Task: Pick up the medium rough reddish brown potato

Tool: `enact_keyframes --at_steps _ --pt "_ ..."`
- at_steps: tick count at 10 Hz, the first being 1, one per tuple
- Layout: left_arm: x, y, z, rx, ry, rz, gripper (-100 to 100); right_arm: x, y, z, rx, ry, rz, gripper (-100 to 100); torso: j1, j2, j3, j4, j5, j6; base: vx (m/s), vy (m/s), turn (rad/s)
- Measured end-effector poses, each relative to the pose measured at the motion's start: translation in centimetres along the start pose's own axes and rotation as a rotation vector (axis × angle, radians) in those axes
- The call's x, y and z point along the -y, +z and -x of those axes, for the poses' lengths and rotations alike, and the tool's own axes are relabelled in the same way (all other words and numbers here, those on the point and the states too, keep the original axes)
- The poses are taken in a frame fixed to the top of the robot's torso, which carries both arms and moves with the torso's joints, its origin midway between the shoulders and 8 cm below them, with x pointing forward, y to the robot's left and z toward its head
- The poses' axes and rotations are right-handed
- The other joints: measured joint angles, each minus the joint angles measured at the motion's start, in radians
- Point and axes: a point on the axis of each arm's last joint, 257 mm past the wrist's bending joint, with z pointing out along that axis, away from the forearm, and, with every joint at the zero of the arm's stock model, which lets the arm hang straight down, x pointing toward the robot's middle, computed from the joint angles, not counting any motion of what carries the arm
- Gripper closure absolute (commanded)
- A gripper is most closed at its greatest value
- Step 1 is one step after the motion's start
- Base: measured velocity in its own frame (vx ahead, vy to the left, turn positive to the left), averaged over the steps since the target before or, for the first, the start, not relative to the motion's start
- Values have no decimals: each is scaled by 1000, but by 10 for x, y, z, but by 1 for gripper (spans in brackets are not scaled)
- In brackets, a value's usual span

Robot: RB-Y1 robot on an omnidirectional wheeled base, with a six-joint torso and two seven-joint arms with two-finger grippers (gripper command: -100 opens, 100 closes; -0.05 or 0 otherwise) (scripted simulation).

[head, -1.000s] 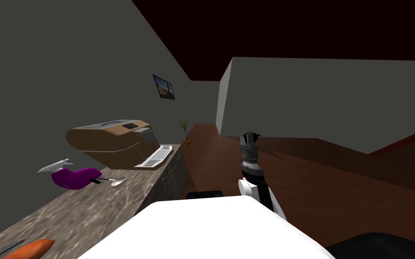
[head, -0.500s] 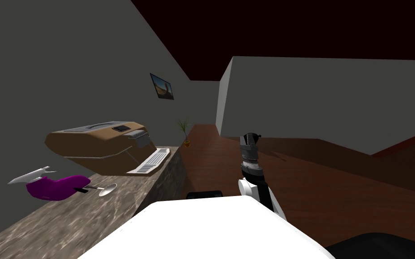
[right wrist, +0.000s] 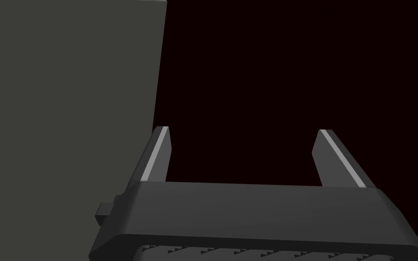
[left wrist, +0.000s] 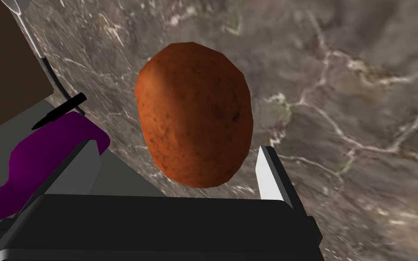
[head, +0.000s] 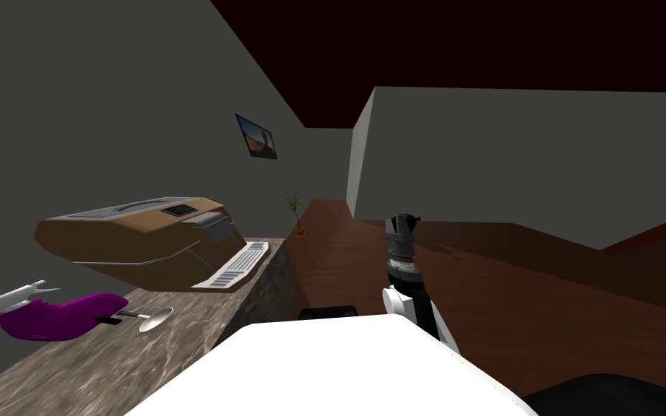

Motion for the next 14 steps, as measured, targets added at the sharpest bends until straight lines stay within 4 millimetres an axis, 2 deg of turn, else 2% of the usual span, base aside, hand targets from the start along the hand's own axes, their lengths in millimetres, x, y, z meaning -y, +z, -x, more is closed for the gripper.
enact_keyframes --at_steps 4,5,6,8,9,10,11,12,13,14 --pt "0 0 0 0 -1 0 100 0 0 0 0 0 0 0 0 2 1 1 0 0 0 0 0" --pt "0 0 0 0 -1 1 0 0 0 0 0 0 0 0 0 2 2 1 0 0 0 0 0" --pt "0 0 0 0 -1 1 100 0 0 0 0 0 0 0 0 3 2 1 0 0 -74 11 19" --pt "18 13 0 13 -5 -21 100 0 0 0 0 0 0 0 2 8 5 2 0 1 -142 20 -2" --pt "36 21 3 21 -1 -42 100 0 0 0 0 0 0 0 1 12 7 3 -1 1 -163 24 -12" --pt "44 28 0 23 -5 -51 100 0 0 0 0 0 0 0 1 13 8 3 0 0 -74 11 -6" --pt "43 32 -1 28 -8 -39 100 0 0 0 0 0 0 0 1 10 6 3 0 -1 -109 7 48" --pt "60 43 -5 30 -10 -53 100 0 0 0 0 0 0 0 1 10 6 3 0 1 -107 9 -28" --pt "67 49 -5 36 -11 -50 100 0 0 0 0 0 0 0 1 10 6 2 0 0 -45 8 -13" --pt "65 50 -4 43 -15 -38 100 0 0 0 0 0 0 0 1 8 5 2 0 -1 -97 5 45"
